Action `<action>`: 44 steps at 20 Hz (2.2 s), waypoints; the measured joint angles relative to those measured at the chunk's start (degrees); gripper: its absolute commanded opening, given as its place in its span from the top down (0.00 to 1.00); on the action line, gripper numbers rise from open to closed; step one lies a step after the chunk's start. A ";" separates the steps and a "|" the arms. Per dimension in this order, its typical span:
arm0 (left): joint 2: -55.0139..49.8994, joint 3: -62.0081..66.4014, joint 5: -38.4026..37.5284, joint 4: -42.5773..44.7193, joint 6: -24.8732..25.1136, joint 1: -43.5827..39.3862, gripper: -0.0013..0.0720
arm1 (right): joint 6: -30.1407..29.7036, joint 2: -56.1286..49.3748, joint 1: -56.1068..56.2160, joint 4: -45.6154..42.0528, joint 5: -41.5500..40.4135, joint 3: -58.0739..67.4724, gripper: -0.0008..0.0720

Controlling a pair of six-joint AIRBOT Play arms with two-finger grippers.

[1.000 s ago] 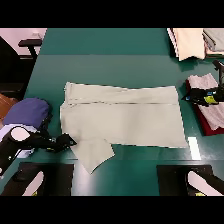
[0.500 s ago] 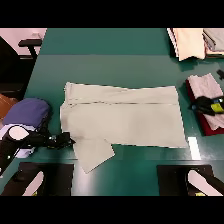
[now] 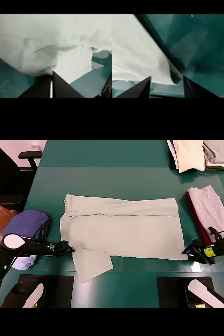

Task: Fold the shirts.

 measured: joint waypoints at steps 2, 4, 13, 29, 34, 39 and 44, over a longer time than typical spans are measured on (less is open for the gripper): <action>-0.02 0.07 0.11 -0.02 0.04 0.00 0.95 | -0.92 -1.55 -0.46 3.17 -0.24 -1.31 0.59; -0.02 0.11 0.13 0.00 0.13 0.00 0.95 | -2.19 -2.10 -0.72 5.11 -1.53 -2.01 0.91; 9.03 4.83 -10.78 6.27 -4.13 0.00 0.95 | -4.22 11.26 -0.98 2.91 2.51 0.33 0.96; -22.75 31.82 -2.99 10.01 1.99 -0.09 0.95 | 1.86 -9.11 22.71 -4.09 -2.29 32.59 0.96; -36.83 41.38 1.49 9.81 4.57 -0.07 0.29 | 2.05 -19.50 25.24 -3.54 -3.54 41.33 0.49; -40.04 44.39 3.98 9.40 4.00 -0.04 0.16 | -0.59 -22.62 23.41 1.38 -4.70 45.64 0.41; -40.48 45.51 2.82 7.54 3.50 -0.02 0.16 | -6.23 -20.55 15.93 5.25 -4.22 39.82 0.16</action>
